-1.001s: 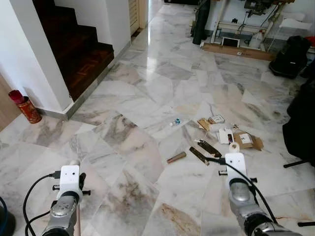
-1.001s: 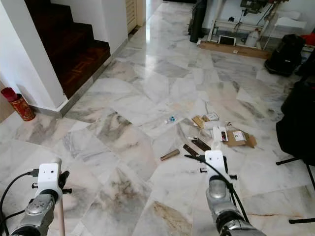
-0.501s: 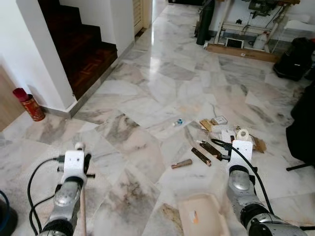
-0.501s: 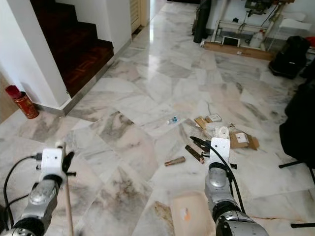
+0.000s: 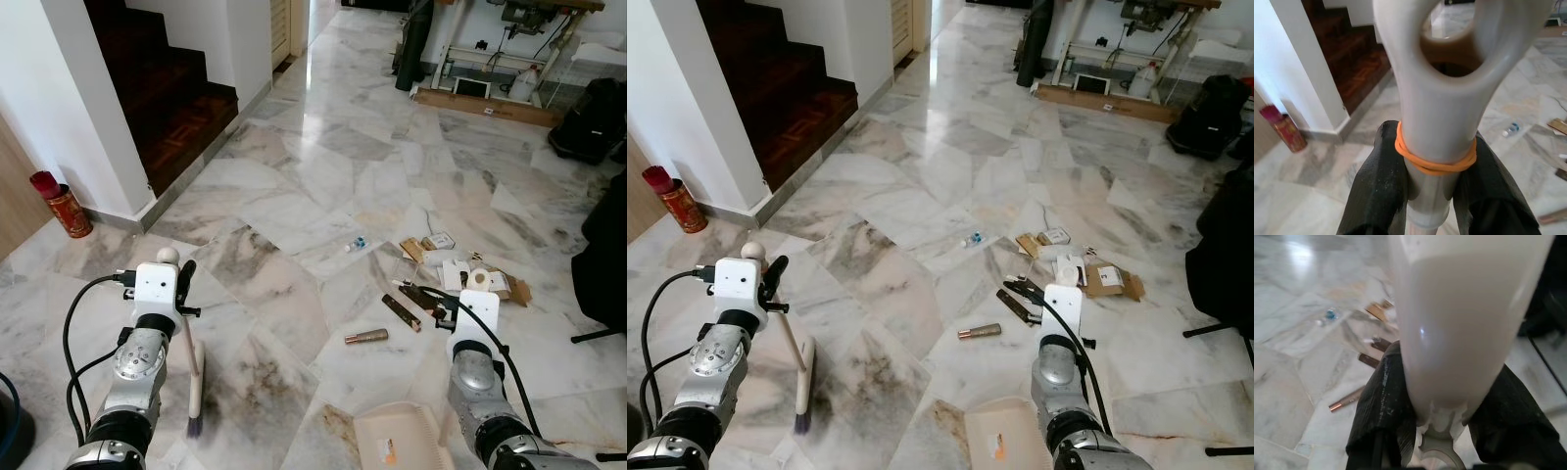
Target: Sweep floor
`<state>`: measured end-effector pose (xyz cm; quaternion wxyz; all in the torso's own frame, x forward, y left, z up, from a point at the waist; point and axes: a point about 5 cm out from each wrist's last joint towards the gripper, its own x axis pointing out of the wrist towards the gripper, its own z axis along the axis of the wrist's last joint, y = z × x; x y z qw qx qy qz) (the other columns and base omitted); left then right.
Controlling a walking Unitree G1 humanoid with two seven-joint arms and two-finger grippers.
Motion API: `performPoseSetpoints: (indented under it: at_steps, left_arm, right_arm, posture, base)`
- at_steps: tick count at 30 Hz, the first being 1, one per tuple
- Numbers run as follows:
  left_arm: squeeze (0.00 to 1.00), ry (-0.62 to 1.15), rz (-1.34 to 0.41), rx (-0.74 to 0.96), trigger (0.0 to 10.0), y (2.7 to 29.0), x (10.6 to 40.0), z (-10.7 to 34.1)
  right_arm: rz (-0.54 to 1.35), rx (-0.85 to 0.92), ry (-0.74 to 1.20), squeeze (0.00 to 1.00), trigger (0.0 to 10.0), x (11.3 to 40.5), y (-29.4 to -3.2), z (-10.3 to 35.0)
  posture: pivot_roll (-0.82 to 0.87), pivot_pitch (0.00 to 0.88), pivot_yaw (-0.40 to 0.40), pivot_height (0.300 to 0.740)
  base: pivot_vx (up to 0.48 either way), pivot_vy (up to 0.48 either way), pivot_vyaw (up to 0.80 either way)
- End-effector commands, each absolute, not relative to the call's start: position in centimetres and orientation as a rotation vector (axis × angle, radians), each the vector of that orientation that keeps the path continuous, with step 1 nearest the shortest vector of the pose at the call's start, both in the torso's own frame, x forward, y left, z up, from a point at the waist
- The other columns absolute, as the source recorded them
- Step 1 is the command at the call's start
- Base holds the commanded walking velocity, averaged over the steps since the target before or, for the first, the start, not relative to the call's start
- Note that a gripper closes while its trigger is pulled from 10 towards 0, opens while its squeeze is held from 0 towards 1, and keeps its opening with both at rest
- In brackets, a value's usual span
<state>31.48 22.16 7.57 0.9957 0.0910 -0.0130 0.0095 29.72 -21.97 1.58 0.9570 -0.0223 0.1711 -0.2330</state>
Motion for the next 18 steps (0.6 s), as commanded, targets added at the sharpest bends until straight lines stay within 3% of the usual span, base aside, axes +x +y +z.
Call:
performPoseSetpoints:
  at_steps: [1,18]
  left_arm:
    - [0.00,-0.058,0.001,0.175,10.0,22.0,31.6,8.2]
    - [0.00,-0.016,-0.029,0.110,10.0,21.2,31.0,7.2]
  right_arm:
    - [-0.495,0.019,0.378,0.00,10.0,29.3,-22.0,1.0]
    - [-0.345,0.027,0.373,0.00,10.0,29.5,-19.8,0.6]
  posture:
    - [0.08,0.035,-0.065,0.740]
    - [0.08,0.057,-0.072,0.740]
  base:
    - [0.000,0.000,0.00]
    - [0.000,0.000,0.00]
